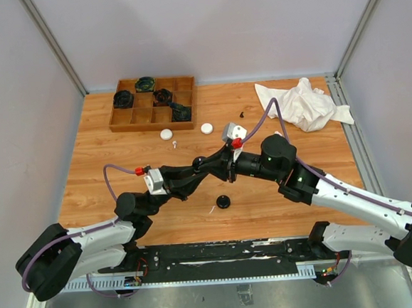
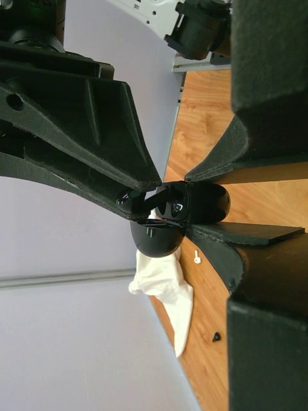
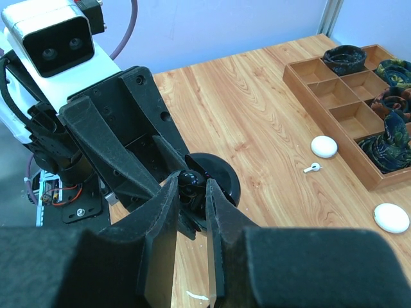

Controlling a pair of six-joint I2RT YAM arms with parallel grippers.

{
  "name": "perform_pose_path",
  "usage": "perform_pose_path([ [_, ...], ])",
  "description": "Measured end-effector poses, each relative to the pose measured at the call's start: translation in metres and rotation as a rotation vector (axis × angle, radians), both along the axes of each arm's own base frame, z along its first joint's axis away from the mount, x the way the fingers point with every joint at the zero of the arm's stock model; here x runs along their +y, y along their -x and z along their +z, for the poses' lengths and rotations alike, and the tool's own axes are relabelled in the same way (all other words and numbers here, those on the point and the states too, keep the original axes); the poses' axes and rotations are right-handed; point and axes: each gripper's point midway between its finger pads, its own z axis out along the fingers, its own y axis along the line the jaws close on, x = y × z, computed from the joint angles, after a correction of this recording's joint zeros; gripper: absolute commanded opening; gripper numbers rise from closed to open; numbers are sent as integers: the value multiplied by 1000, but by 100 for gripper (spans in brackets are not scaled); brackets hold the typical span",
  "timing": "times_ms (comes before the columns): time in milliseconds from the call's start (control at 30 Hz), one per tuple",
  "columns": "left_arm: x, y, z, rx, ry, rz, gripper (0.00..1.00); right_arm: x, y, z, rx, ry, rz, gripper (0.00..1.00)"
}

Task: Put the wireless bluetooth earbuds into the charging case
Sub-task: Place the earbud in the charging case.

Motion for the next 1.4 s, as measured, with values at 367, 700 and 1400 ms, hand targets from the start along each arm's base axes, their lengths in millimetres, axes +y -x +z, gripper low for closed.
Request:
perform_pose_path([
  [367, 3, 4, 3, 26, 39, -18, 0, -3, 2, -2, -35, -48, -1, 21],
  [700, 3, 3, 5, 22, 50, -15, 0, -2, 2, -5, -41, -41, 5, 41],
  [1400, 2, -2, -4, 33, 33, 2, 0, -31, -11, 1, -110, 29, -127, 71],
])
